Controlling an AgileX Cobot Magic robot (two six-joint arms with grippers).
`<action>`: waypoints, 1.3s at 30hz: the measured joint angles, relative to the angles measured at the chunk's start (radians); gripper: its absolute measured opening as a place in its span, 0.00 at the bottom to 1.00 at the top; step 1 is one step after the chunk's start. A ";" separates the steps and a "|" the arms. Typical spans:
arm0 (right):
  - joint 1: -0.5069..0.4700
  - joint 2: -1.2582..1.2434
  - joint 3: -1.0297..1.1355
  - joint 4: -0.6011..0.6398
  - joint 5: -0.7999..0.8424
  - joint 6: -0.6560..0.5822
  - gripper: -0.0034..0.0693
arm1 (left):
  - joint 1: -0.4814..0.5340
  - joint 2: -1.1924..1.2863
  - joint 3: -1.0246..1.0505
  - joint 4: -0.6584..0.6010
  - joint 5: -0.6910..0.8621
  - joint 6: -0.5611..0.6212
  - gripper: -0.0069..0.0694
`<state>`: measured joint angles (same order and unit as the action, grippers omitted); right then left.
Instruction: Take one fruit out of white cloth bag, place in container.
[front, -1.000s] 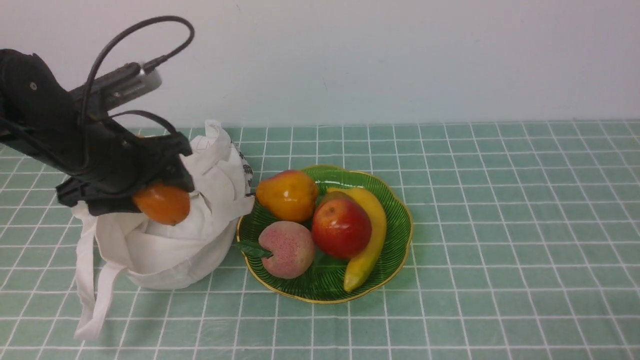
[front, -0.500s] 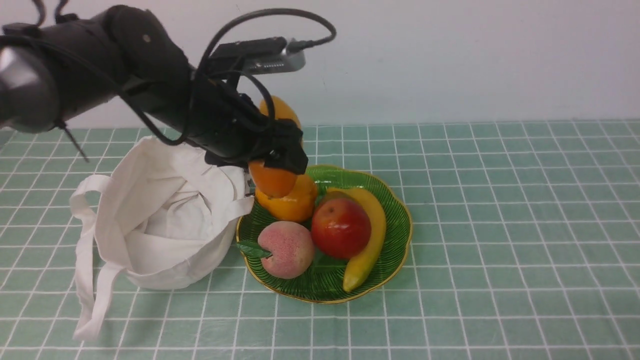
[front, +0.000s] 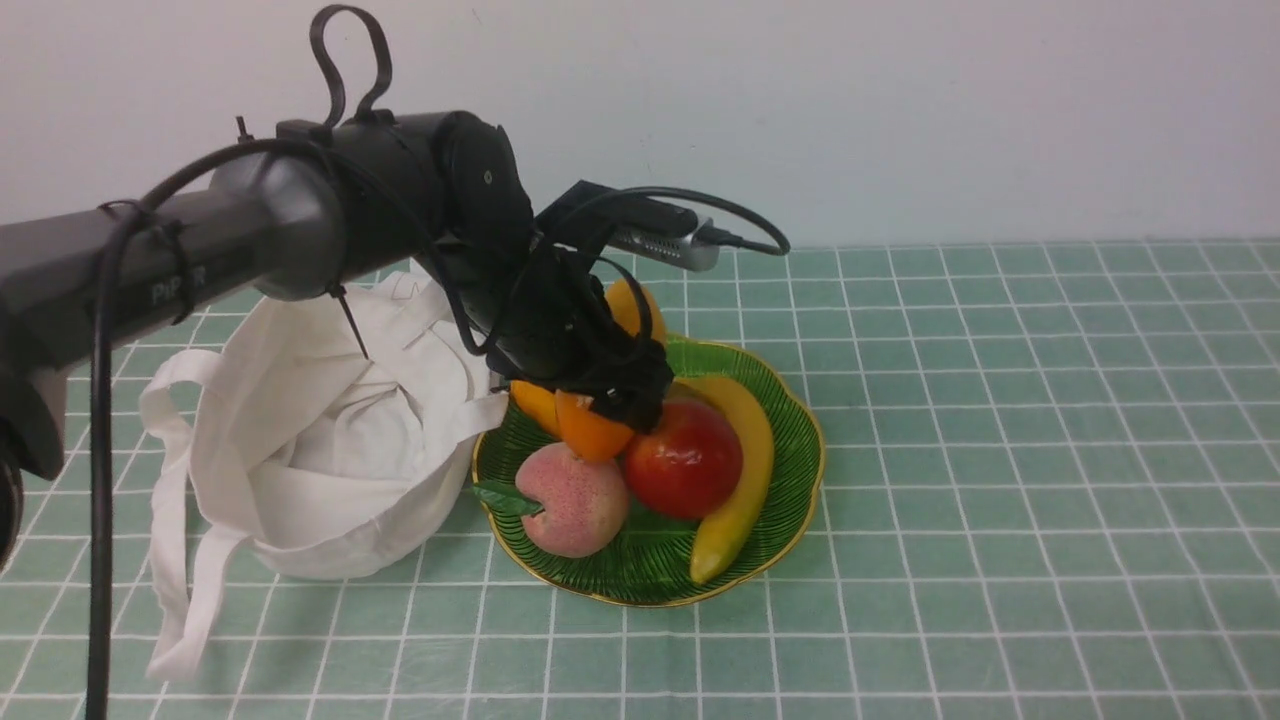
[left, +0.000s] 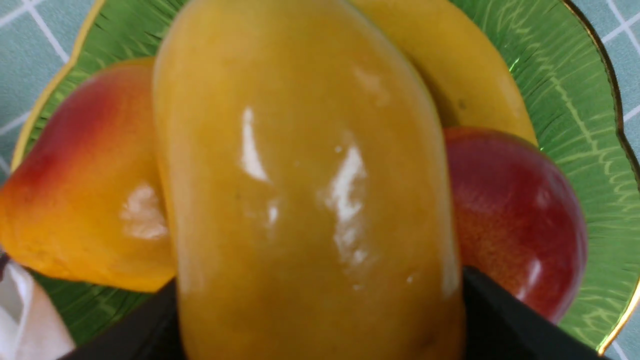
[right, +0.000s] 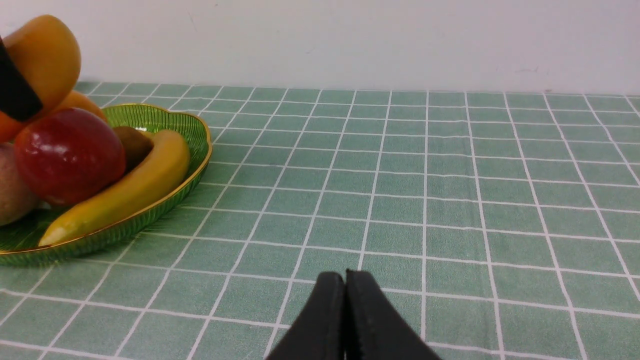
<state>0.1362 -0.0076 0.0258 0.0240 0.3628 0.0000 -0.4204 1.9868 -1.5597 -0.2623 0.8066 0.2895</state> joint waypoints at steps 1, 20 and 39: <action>0.000 0.000 0.000 0.000 0.000 0.000 0.03 | 0.000 0.000 0.000 0.000 0.000 0.000 0.80; 0.000 0.000 0.000 0.000 0.000 0.000 0.03 | 0.000 0.000 -0.227 0.110 0.237 -0.127 0.94; 0.000 0.000 0.000 0.000 0.000 0.000 0.03 | 0.000 -0.235 -0.321 0.244 0.435 -0.199 0.08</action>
<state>0.1362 -0.0076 0.0258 0.0240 0.3628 0.0000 -0.4204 1.7520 -1.8806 -0.0188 1.2421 0.0910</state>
